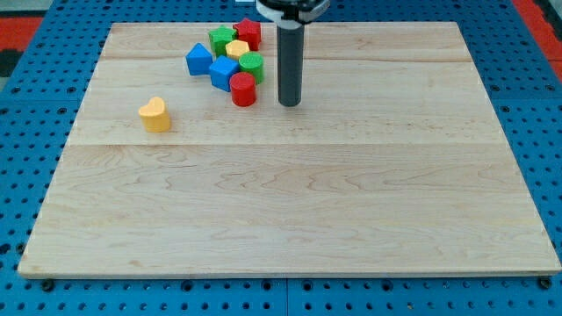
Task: Put the heart at the bottom left side of blue cube
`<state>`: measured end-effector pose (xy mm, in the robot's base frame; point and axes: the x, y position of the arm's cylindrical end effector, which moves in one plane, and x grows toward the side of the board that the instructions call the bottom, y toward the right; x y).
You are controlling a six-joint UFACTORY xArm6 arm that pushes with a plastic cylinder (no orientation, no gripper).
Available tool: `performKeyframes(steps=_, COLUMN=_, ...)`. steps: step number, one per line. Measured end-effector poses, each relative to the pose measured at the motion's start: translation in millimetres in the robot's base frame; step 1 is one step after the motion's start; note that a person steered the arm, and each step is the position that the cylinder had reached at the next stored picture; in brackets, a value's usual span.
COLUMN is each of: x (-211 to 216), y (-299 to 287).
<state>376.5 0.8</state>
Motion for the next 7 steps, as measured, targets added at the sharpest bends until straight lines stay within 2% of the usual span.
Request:
performKeyframes(steps=1, x=1, y=-65)
performKeyframes(steps=2, x=-20, y=-83)
performKeyframes(steps=3, x=-7, y=-81)
performKeyframes(steps=4, x=70, y=-69)
performKeyframes(steps=5, x=77, y=-185)
performKeyframes(steps=7, x=-18, y=-185)
